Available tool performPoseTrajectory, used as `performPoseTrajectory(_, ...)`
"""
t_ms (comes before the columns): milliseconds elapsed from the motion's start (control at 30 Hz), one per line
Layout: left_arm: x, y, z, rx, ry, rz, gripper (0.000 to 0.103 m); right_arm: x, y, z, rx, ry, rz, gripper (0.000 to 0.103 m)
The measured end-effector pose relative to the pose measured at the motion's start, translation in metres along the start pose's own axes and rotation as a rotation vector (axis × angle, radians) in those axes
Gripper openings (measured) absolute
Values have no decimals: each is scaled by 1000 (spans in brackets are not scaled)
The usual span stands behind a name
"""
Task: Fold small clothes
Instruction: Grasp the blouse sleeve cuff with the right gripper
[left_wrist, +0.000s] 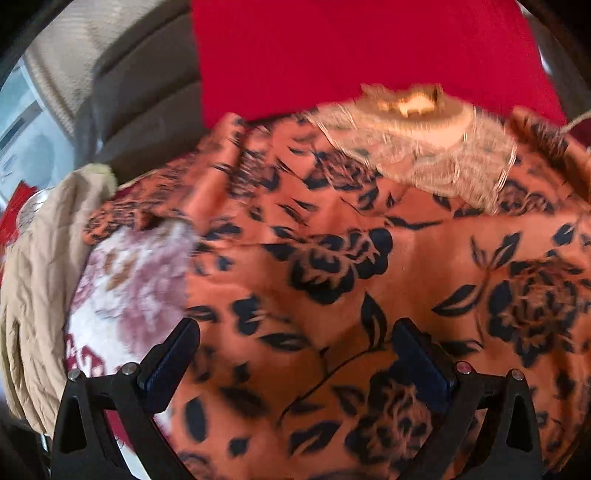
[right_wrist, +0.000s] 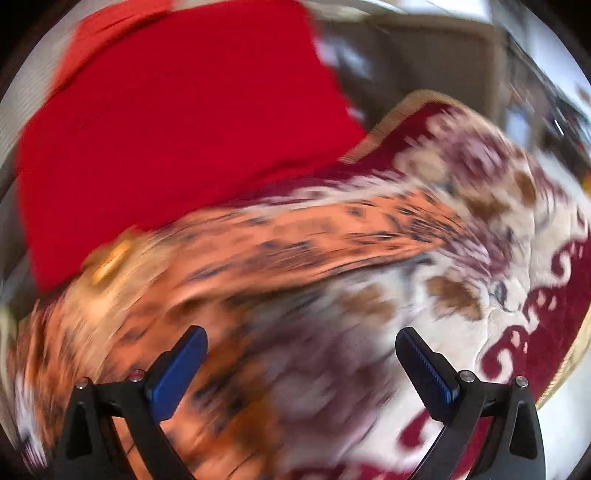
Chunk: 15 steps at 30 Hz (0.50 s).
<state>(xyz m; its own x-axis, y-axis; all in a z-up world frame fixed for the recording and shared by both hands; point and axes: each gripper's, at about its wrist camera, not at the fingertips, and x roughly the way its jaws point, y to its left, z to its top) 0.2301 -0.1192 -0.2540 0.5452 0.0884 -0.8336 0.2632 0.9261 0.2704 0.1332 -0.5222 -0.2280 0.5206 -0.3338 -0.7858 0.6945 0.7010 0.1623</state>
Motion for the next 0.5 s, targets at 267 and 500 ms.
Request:
performPoseTrajectory(267,21,10,3,-99,1,-90,103,90,-130,44,556,42,122,103)
performPoseTrajectory(500,17,11,-8,-86,-30,-107,103,124,-161,66,704,-56,256,31)
